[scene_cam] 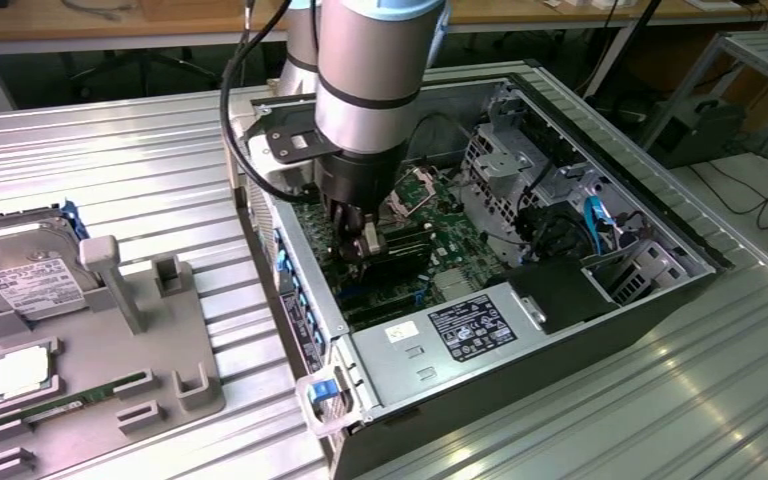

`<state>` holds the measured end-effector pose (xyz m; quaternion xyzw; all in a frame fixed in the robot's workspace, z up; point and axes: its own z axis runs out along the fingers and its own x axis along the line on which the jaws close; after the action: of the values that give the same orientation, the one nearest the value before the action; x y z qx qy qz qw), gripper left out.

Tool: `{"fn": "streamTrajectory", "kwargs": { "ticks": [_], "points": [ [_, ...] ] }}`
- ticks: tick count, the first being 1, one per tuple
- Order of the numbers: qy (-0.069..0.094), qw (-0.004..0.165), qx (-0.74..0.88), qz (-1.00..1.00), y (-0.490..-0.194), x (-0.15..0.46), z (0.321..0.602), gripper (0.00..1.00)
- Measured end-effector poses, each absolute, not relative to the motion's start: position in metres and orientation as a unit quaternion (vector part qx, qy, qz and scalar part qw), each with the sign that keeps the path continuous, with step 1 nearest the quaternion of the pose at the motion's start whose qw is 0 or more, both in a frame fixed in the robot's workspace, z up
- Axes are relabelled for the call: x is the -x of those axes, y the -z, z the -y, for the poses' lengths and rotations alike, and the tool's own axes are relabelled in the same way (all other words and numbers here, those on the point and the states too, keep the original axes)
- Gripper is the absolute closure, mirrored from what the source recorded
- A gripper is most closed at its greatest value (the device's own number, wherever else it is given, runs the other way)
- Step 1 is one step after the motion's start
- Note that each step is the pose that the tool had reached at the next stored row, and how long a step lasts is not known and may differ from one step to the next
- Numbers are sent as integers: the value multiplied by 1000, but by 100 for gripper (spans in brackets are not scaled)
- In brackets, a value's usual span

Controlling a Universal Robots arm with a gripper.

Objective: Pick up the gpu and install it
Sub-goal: 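Press down on the gpu until it lock into place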

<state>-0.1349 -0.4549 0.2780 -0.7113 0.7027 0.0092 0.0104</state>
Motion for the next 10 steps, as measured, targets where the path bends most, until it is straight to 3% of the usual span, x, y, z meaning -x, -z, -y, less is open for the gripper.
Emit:
{"fn": "streamTrajectory", "kwargs": {
  "ticks": [10],
  "points": [
    [-10,10,719,-695,-276,140,455,89]
  ]
}}
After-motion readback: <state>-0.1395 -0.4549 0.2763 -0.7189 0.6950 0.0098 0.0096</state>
